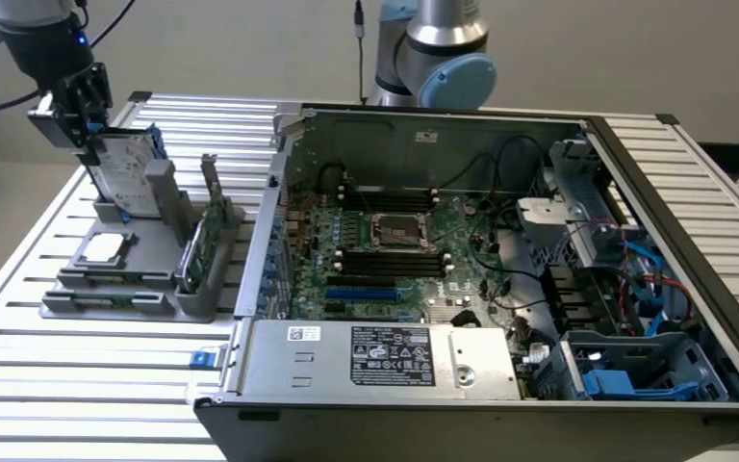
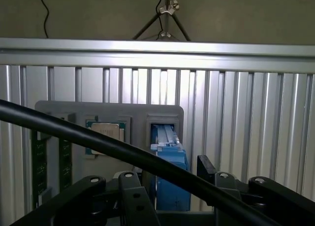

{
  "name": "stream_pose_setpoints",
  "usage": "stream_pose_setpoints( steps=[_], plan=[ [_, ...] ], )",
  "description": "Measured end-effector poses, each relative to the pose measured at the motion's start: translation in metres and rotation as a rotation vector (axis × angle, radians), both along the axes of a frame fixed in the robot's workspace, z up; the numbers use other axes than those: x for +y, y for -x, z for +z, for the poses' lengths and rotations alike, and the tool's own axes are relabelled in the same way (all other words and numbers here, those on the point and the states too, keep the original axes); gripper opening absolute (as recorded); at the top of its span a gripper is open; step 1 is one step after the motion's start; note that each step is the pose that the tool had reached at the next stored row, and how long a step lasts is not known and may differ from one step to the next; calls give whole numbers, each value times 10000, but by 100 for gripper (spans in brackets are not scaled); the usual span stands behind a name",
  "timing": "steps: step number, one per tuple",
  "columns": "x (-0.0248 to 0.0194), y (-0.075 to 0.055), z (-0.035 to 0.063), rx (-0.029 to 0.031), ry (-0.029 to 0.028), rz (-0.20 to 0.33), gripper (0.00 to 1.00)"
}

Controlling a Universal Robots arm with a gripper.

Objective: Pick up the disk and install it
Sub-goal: 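Pick up the disk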

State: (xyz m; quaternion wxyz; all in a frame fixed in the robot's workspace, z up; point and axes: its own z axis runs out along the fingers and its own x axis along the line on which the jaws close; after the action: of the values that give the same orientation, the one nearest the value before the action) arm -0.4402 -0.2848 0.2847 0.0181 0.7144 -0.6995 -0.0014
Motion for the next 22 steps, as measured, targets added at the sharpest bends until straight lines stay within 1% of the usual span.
stream_pose_setpoints(
  steps=[1, 3, 8, 10, 11, 17, 22],
  plan=[
    [-5, 0, 1, -2, -20, 0, 54],
    [-14, 0, 2, 1, -40, -3, 54],
    [-21, 0, 2, 0, -62, -7, 54],
    [-21, 0, 2, 0, -64, -7, 52],
    [-21, 0, 2, 0, -65, -7, 45],
    [-22, 0, 2, 0, -65, -12, 45],
    [-22, 0, 2, 1, -38, -12, 45]
  ],
)
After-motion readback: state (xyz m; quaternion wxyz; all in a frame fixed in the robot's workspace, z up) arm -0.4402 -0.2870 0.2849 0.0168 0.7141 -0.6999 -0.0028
